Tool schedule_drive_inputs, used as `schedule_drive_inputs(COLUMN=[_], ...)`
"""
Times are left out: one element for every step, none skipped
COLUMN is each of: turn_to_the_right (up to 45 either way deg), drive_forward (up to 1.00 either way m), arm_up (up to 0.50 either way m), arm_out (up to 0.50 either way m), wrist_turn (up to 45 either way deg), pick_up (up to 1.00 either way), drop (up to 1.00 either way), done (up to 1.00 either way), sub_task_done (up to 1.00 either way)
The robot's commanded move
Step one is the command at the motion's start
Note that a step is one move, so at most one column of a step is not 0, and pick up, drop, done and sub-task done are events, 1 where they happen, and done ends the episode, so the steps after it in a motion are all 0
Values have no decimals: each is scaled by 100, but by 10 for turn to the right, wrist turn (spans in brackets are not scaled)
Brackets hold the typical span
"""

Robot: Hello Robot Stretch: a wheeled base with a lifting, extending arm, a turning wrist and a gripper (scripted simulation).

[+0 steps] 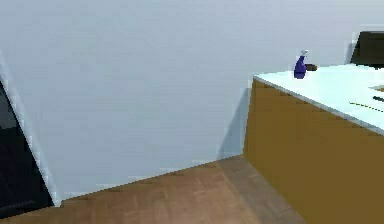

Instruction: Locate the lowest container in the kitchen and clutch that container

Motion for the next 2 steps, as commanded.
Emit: schedule_drive_inputs(turn_to_the_right=[240, 0], drive_forward=[0, 20], arm_up=[0, 0], arm_out=[0, 0], wrist_turn=[0, 0], pick_up=[0, 0], drop=[0, 0], done=[0, 0], sub_task_done=[0, 0])
